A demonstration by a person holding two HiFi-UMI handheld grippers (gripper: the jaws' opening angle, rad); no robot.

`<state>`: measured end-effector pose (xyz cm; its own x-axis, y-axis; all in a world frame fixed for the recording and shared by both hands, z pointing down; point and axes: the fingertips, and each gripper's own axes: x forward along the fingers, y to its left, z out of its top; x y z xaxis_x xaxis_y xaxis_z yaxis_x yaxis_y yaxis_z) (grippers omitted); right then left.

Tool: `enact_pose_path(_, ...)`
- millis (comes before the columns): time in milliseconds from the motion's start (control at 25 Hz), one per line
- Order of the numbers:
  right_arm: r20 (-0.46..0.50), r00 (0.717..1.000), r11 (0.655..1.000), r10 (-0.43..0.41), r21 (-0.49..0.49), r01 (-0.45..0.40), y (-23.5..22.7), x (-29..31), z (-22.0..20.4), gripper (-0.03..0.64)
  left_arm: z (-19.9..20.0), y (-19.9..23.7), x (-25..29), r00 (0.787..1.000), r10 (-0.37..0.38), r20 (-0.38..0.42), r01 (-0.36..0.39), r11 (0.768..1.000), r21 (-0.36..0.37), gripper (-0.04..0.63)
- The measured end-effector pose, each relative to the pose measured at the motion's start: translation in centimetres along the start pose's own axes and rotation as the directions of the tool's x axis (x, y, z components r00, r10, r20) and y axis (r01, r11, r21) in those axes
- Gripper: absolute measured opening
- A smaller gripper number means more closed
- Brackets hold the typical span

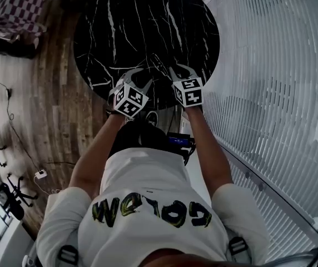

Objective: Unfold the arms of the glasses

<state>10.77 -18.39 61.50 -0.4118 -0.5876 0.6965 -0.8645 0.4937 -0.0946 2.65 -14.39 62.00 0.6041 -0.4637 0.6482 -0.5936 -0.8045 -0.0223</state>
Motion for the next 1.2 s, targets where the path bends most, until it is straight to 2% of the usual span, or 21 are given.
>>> enact_pose_path(200,0.132,0.990,0.999,0.042,0.028,-0.046,2.3,-5.3,3.6,0.040,4.9,0.9,-5.6,0.989,0.036,0.146,-0.013,0.988,-0.156,0.135)
enact_pose_path(360,0.233,0.971,0.998,0.049,0.033,-0.058,3.6,-9.6,6.9,0.028,8.8,0.9,-9.3,0.968,0.048,0.247,0.005,0.978,-0.209,0.107)
enact_pose_path(520,0.320,0.946,0.996,0.061,0.037,-0.077,5.8,-14.2,9.4,0.007,12.2,-0.4,-13.1,0.943,0.032,0.330,0.045,0.974,-0.224,0.087)
enact_pose_path(760,0.415,0.904,0.993,0.103,0.014,-0.120,9.0,-19.9,11.7,0.002,16.2,-3.9,-17.2,0.904,-0.059,0.423,0.157,0.967,-0.201,0.062)
enact_pose_path(960,0.473,0.866,0.983,0.162,0.001,-0.185,12.1,-23.4,13.1,0.002,17.7,-4.6,-20.5,0.873,-0.032,0.487,0.176,0.951,-0.253,0.026)
enact_pose_path(1040,0.505,0.846,0.982,0.172,-0.019,-0.189,13.0,-24.9,14.3,0.002,18.6,-4.8,-21.5,0.859,-0.021,0.512,0.172,0.953,-0.248,0.007)
enact_pose_path(1200,0.554,0.810,0.979,0.192,-0.049,-0.198,14.6,-27.5,16.1,0.002,20.2,-5.9,-23.1,0.834,-0.045,0.549,0.203,0.952,-0.229,0.003)
